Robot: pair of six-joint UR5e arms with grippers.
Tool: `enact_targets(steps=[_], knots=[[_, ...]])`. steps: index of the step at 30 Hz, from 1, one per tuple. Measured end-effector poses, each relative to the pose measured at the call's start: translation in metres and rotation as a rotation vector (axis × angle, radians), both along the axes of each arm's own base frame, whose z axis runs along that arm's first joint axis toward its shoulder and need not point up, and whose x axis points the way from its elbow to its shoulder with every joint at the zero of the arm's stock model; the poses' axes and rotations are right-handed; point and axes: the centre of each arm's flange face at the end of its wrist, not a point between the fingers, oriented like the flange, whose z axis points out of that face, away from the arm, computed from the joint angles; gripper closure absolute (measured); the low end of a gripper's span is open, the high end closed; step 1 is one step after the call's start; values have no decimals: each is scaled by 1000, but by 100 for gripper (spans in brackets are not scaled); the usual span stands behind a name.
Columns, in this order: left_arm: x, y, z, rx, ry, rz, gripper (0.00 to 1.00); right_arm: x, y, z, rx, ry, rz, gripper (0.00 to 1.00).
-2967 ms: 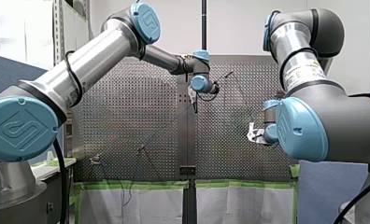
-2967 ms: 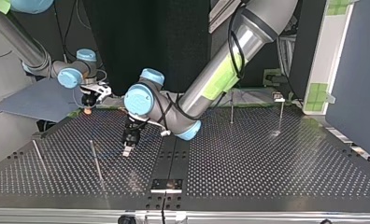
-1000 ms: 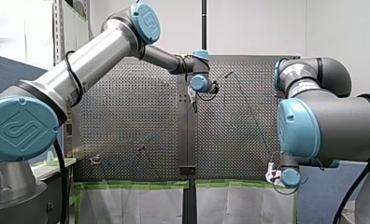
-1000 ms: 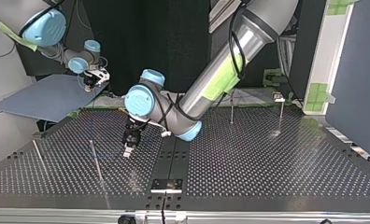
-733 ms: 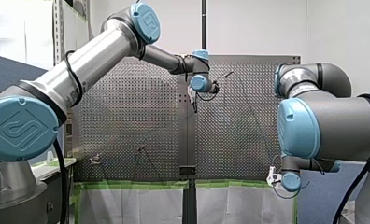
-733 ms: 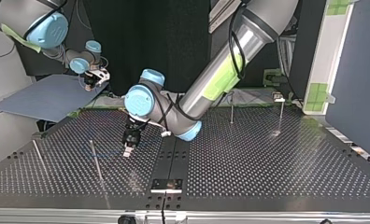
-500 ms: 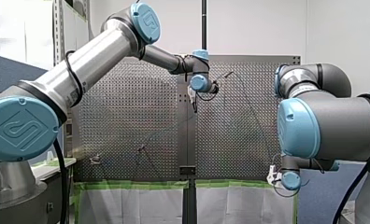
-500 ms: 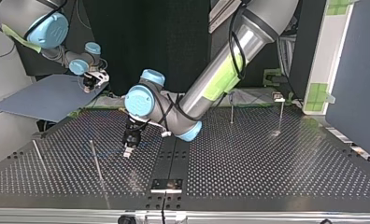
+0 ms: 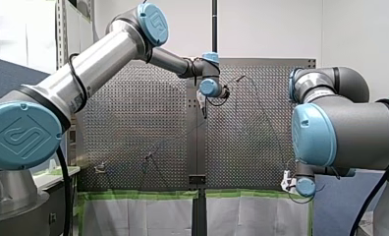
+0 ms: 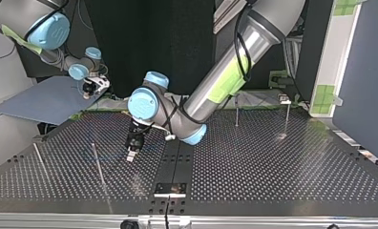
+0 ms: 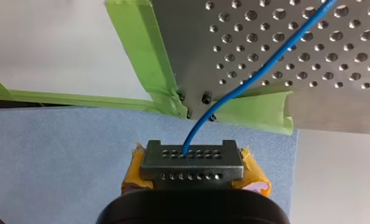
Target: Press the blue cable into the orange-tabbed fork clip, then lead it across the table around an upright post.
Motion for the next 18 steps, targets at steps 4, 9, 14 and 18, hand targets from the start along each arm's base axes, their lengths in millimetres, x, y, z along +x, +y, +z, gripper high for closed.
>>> enact_targets(steps=[4,9,14,18], knots=[[-3,-1,-1,2,10,-4,0,0,-1,0,-4,0,3,100],[-6,-1,-3,-10,43,-8,0,1,-1,0,-4,-2,5,100],[-6,2,-5,-37,77,-8,0,1,-1,0,-5,-4,8,100],[-9,3,-6,-51,110,-6,0,1,-1,0,-4,-5,8,100]])
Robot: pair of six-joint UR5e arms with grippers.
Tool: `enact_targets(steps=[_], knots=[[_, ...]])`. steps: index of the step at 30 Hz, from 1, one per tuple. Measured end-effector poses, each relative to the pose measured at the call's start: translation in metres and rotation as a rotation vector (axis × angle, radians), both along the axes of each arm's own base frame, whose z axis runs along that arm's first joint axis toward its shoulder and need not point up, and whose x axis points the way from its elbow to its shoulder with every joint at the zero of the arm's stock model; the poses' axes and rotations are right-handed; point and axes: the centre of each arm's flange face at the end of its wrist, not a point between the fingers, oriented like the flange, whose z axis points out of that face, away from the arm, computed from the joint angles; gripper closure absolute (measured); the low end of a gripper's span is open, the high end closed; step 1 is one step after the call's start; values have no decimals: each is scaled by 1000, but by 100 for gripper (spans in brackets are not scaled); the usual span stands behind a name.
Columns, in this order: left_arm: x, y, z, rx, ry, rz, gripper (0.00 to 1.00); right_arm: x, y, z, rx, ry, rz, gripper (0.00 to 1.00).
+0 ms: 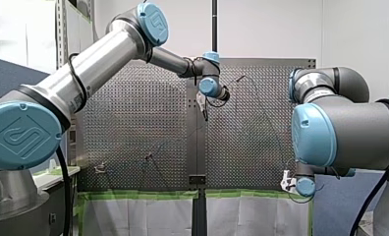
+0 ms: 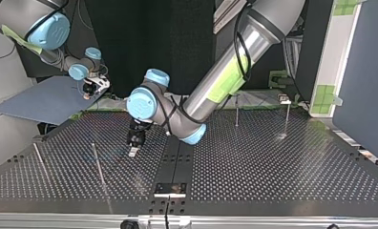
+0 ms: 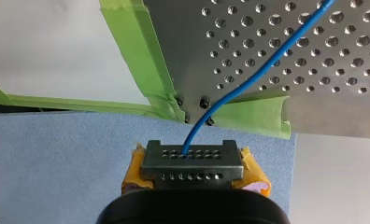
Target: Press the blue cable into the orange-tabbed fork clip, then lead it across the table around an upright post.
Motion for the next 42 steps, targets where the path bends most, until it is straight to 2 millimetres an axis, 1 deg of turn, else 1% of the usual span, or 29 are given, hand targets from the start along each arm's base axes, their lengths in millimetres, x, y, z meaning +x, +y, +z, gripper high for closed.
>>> enact_targets(steps=[12,22,24,30,37,42], knots=[[-7,12,-1,-37,94,72,0,0,0,-1,2,-4,0,100],[-17,18,-10,-51,185,111,0,5,2,-1,4,-4,6,100],[-17,19,-12,-53,191,119,0,5,2,-1,4,-4,7,100],[-16,30,-27,-74,217,169,0,5,2,-2,4,-5,8,100],[-13,43,-23,-105,217,240,0,6,2,-2,2,-10,14,100],[-13,47,-25,-105,215,280,0,7,2,-2,2,-19,21,100]])
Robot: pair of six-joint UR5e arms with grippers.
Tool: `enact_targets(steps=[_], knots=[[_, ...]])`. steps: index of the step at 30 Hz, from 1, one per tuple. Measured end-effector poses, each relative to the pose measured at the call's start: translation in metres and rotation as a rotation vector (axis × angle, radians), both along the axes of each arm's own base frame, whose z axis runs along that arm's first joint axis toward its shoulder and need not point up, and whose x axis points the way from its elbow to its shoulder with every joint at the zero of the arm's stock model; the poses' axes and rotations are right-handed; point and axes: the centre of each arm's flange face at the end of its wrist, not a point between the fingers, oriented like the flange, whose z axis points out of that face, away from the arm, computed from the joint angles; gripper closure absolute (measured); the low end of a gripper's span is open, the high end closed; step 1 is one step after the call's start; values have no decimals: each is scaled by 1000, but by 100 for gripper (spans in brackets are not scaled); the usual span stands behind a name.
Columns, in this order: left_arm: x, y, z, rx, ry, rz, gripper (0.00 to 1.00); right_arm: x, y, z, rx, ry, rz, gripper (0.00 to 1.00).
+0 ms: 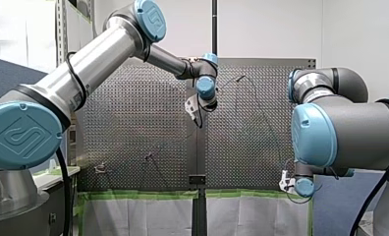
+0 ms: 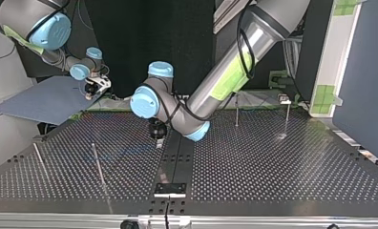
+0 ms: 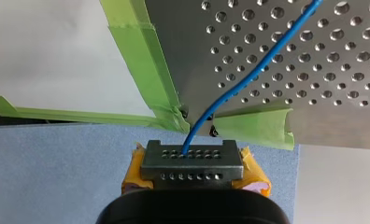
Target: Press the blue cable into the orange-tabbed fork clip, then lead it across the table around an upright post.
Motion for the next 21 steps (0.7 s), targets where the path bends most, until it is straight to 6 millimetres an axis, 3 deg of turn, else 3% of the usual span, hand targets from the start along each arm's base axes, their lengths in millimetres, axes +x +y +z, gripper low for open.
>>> enact_targets(steps=[14,21], knots=[[-3,2,0,-7,5,18,0,-3,5,-13,13,-10,-1,100],[-3,16,15,-60,-21,16,0,-3,5,-14,13,-7,1,100]])
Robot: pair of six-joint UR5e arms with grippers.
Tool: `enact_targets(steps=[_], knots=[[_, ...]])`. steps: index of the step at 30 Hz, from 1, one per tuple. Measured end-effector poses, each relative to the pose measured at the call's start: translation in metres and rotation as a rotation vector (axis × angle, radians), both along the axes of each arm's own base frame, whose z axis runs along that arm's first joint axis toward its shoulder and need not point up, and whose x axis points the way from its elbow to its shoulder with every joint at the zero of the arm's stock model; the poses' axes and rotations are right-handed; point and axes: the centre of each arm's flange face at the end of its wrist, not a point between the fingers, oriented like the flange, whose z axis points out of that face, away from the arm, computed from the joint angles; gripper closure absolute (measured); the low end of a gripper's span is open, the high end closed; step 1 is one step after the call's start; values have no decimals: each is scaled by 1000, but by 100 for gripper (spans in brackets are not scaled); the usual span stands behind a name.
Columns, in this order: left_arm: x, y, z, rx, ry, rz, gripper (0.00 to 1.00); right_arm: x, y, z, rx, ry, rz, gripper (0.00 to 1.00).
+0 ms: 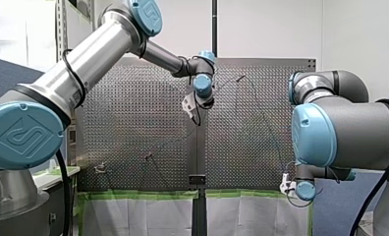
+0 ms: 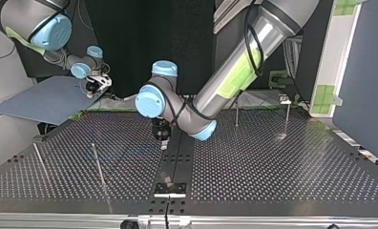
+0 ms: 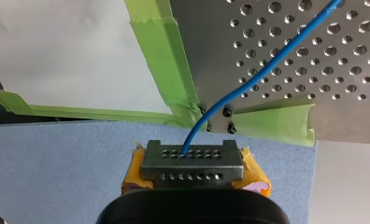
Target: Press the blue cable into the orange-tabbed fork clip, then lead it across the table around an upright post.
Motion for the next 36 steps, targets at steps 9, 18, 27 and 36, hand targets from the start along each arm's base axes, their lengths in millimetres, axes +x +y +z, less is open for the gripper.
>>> enact_targets(steps=[9,18,27,36], knots=[[-19,-1,25,-20,-62,-85,0,1,0,0,1,2,4,100],[-64,-8,43,55,-62,-197,0,4,1,0,5,14,14,100],[-100,-2,54,137,-45,-274,0,5,0,1,9,44,29,100],[-126,14,83,218,-49,-318,0,7,-1,2,1,42,41,100]])
